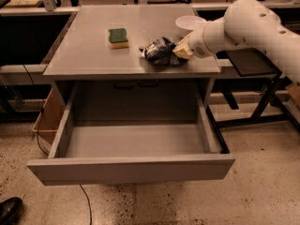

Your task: Pick blue chip bag from top drawer and place on counter

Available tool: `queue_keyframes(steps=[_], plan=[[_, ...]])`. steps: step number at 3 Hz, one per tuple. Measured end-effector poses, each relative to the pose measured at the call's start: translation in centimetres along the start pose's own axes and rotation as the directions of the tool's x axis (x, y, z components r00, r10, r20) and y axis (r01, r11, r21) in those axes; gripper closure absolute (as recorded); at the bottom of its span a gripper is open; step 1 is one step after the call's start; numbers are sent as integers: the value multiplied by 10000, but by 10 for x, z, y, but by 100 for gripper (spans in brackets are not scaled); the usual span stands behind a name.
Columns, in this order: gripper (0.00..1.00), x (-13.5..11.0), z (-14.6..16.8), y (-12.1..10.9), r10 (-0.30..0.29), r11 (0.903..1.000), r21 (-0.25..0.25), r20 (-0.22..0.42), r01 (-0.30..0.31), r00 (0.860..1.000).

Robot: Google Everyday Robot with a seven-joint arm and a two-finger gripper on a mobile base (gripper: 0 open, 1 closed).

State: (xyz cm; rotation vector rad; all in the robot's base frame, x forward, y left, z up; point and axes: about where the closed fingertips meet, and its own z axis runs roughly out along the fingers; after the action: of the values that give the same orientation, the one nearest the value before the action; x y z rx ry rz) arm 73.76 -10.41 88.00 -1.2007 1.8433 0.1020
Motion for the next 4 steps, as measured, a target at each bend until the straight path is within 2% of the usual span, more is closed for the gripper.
queue_keyframes(steps=[1, 2, 3, 4], plan=[[62, -9, 22, 11, 135, 9995, -296, 554, -119, 9984], [39, -18, 31, 17, 269, 9987, -446, 932, -228, 9953], [15, -23, 33, 25, 353, 9979, -579, 1049, -293, 9939], [0, -17, 27, 30, 449, 9969, -681, 1004, -381, 9939]])
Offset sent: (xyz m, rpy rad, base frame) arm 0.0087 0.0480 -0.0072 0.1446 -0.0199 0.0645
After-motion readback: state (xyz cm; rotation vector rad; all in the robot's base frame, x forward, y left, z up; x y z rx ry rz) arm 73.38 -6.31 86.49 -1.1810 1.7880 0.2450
